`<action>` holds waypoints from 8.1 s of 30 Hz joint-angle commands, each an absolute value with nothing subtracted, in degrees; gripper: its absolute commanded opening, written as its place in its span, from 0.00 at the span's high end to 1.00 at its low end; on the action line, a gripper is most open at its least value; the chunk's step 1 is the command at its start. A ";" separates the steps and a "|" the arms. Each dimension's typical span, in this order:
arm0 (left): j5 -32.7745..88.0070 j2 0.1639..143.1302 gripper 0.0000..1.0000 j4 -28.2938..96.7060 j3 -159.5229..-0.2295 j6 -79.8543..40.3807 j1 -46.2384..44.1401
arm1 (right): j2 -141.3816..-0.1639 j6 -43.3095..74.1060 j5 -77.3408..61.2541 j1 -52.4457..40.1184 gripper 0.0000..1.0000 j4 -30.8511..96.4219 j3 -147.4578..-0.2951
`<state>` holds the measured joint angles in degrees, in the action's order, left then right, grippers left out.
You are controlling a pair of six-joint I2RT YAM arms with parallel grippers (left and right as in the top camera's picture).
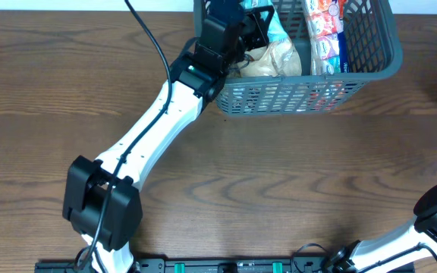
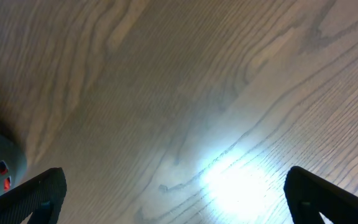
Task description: Pack container
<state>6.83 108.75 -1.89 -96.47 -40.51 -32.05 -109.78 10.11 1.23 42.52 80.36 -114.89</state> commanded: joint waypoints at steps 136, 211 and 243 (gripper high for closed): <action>-31.11 67.79 0.01 47.75 -98.10 -12.47 -28.62 | -47.72 0.19 -33.15 41.17 0.01 97.14 -114.58; -31.11 67.79 0.01 47.75 -98.10 -12.47 -28.62 | -13.15 -14.48 -10.48 -0.12 0.01 -7.29 -10.59; -31.11 67.79 0.01 47.75 -98.10 -12.47 -28.62 | -0.27 -18.52 -9.65 -0.03 0.01 -9.65 -4.25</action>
<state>-30.24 67.53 47.70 -97.49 -13.21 -28.67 -0.73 -17.45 -10.66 0.27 -9.69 -6.02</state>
